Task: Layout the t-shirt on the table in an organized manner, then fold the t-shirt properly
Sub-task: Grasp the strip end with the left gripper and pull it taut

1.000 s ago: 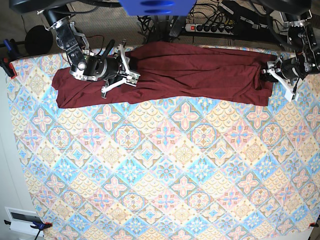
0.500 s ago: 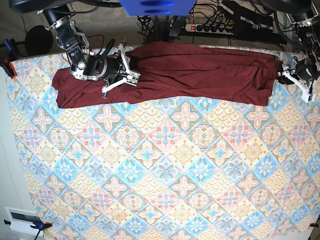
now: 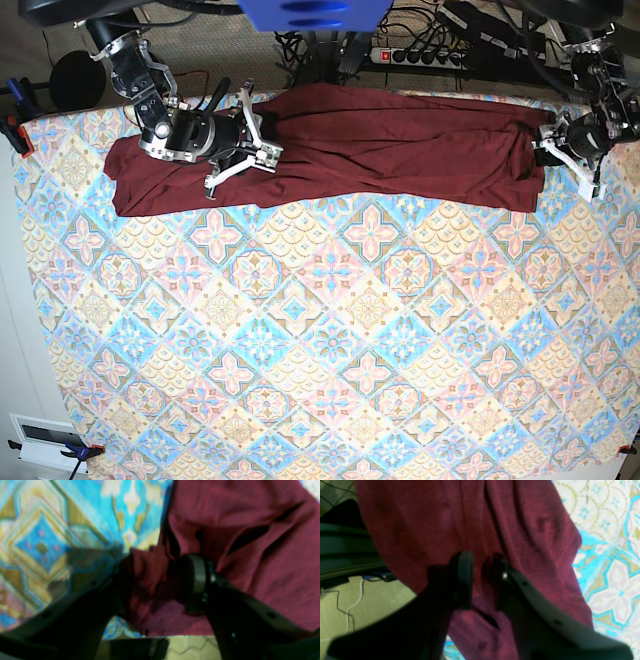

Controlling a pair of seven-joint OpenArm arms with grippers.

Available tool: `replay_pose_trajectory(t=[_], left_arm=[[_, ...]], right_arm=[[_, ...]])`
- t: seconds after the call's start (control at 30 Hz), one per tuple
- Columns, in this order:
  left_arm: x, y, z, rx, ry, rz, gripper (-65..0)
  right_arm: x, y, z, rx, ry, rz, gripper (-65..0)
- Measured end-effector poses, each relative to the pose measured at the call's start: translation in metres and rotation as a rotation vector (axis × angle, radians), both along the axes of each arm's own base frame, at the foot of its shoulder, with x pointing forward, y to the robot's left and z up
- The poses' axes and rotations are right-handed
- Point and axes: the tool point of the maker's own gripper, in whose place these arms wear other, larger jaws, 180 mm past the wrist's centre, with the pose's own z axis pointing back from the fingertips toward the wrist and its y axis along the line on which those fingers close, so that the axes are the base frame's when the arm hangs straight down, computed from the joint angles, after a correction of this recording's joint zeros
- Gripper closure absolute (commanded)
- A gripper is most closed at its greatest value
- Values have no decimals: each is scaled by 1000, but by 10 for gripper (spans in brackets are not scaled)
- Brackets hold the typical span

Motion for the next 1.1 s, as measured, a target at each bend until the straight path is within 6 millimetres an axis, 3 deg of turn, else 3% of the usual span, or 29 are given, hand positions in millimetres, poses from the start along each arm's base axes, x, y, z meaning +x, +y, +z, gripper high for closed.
replay_pose_trajectory(t=[0.17,0.27,0.43,0.57,0.8,0.97,1.1], left_arm=[[13,-7,-5,-12,-23,5,-307],[14,-33,-11,-93,-23,-28,-305],[15,-57,-7,-224,-53,-31,-303],[11,-65,-6,-269,-26,-48,-245],[16,-64,-4,-267,-43,-40,0],[19,-43,4,-267,-88,50,0],[18,-11,16,-223,-119,126,0]], right_arm=[[0,0,0,-1,0,0,-127],[0,0,0,-2,1,0,-127],[1,0,1,2,-3,0,-127],[0,-1,0,-2,-1,0,-127],[2,-1,1,-5,-5,0,-127],[2,0,1,0,-6,0,-127],[2,0,1,0,-6,0,-127]])
